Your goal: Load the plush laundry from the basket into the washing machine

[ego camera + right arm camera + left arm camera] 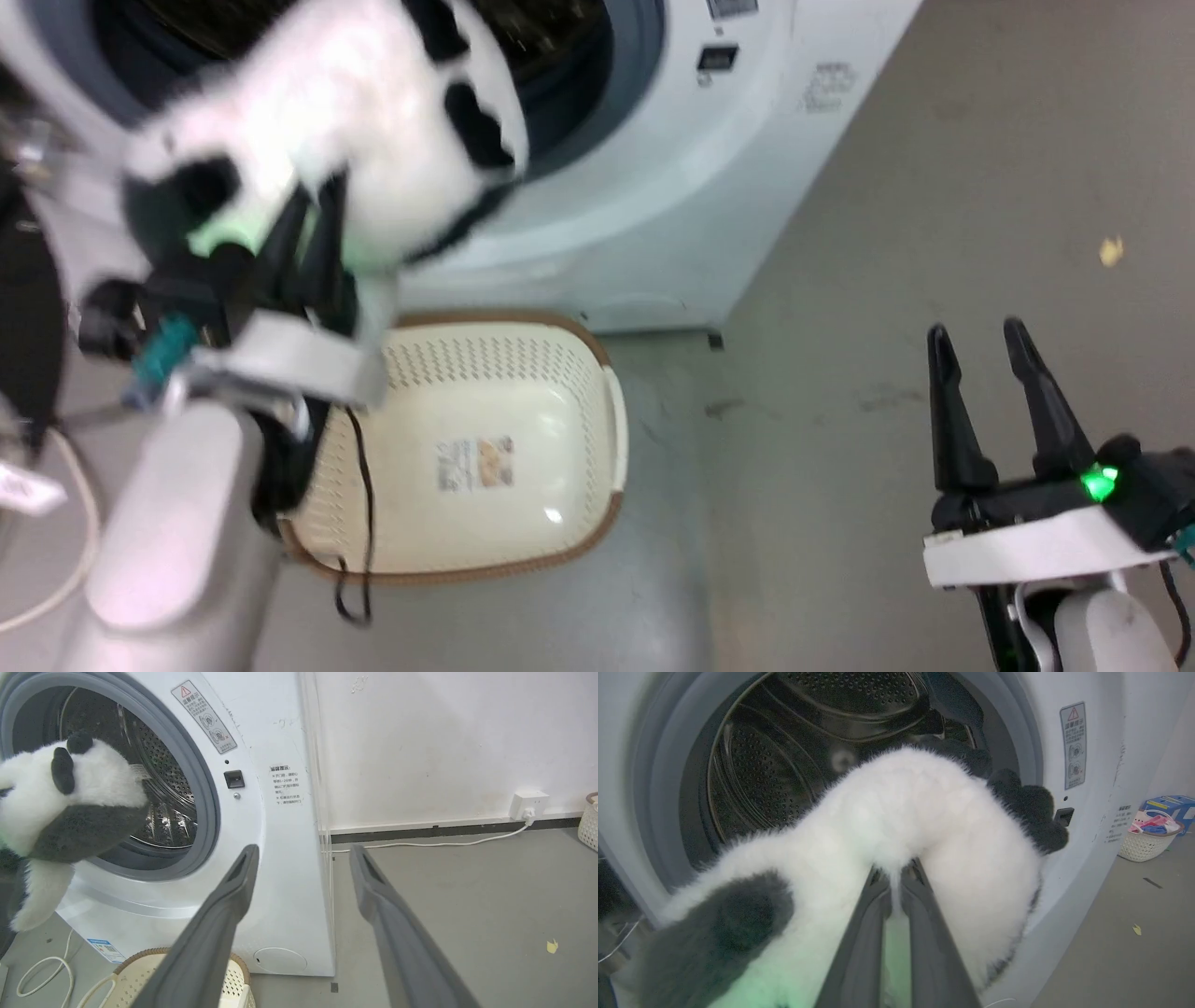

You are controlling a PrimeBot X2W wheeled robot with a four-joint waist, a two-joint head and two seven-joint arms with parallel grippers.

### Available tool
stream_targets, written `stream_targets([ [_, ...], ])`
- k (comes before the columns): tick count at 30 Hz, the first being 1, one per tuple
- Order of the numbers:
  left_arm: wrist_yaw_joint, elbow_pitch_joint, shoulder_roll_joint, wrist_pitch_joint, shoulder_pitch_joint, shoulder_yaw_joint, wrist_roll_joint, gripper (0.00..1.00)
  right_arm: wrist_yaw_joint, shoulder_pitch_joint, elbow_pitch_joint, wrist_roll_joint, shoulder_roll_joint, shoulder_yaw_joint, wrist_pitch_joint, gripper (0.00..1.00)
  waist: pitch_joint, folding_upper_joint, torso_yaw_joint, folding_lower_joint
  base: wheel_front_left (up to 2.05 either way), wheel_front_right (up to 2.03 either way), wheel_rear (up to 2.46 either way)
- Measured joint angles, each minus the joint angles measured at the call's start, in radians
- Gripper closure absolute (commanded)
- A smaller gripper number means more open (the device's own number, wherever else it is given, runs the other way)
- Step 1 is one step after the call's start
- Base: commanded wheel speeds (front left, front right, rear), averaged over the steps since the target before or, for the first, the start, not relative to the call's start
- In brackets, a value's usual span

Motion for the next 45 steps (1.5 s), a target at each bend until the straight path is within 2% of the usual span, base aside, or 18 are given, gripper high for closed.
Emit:
stream_targets([
  [8, -0.033, 0.022, 0.069, 0.163, -0.295, 0.006, 0.013, 1.00, 0.000, -0.067, -0.009, 0.069, 0.000, 0.004, 0.000, 0.00, 0.169, 0.0000, -0.072, 0.0001, 0.00, 0.00, 0.00],
  [16, -0.069, 0.168, 0.139, 0.312, -0.627, -0.015, 0.047, 1.00, 0.000, -0.121, -0.001, 0.127, 0.000, -0.010, 0.000, 0.00, 0.331, 0.0000, -0.148, 0.0002, 0.00, 0.00, 0.00],
  [27, -0.082, 0.492, 0.162, 0.328, -0.978, -0.058, 0.109, 1.00, 0.000, -0.168, 0.004, 0.176, 0.000, 0.032, 0.000, 0.00, 0.467, 0.0000, -0.226, 0.0001, 0.00, 0.00, 0.00],
  [35, -0.083, 0.684, 0.168, 0.296, -1.054, -0.114, 0.153, 1.00, 0.000, -0.175, 0.007, 0.185, 0.000, 0.044, 0.000, 0.00, 0.491, 0.0000, -0.242, 0.0000, 0.00, 0.00, 0.00],
  [36, -0.088, 0.703, 0.166, 0.292, -1.054, -0.124, 0.153, 0.87, 0.000, -0.175, 0.008, 0.185, 0.000, 0.043, 0.000, 0.00, 0.490, 0.0000, -0.239, 0.0000, 0.00, 0.00, 0.00],
  [37, -0.088, 0.716, 0.165, 0.287, -1.054, -0.133, 0.155, 0.07, 0.000, -0.175, 0.010, 0.185, 0.000, 0.041, 0.000, 0.00, 0.487, 0.0000, -0.236, 0.0000, 0.00, 0.00, 0.00],
  [38, -0.088, 0.727, 0.162, 0.275, -1.054, -0.137, 0.154, 0.00, 0.000, -0.176, 0.011, 0.185, 0.000, 0.039, 0.000, 0.00, 0.484, 0.0000, -0.232, -0.0001, 0.00, 0.00, 0.00],
  [45, -0.088, 0.810, 0.134, 0.189, -1.037, -0.140, 0.136, 0.00, 0.000, -0.182, 0.013, 0.144, 0.000, 0.006, 0.000, 0.00, 0.432, 0.0000, -0.203, -0.0001, 0.00, 0.00, 0.00],
])
